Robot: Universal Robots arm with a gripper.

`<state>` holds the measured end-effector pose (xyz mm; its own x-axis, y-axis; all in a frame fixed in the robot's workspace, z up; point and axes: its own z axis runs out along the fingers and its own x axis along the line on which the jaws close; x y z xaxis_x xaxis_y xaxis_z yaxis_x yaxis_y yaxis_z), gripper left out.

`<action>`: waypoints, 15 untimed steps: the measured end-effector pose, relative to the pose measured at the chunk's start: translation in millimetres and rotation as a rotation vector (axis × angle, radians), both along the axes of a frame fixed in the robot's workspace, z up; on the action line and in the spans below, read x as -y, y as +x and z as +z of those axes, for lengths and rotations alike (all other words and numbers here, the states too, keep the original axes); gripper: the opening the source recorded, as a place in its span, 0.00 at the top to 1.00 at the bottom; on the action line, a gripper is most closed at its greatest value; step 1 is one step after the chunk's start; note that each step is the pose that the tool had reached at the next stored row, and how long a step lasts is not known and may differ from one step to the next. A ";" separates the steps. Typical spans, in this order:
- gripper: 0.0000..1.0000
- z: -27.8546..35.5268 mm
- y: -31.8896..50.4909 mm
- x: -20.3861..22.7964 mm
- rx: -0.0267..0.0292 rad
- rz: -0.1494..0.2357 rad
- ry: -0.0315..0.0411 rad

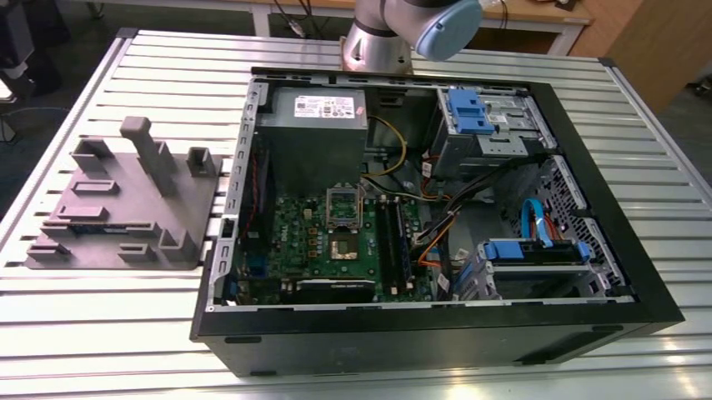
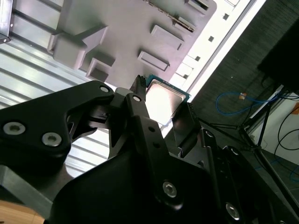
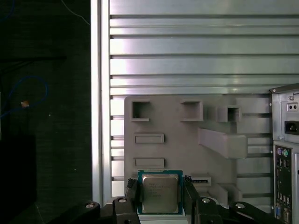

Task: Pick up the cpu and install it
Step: 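Pick up the cpu and move it towards the insertion slot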

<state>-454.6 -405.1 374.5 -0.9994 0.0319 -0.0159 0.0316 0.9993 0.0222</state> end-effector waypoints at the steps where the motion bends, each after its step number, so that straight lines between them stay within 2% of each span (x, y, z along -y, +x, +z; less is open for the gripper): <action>1: 0.53 0.0 0.4 0.0 0.0000 0.000 0.0000; 15: 0.53 -0.1 4.4 0.0 0.0001 0.000 0.0000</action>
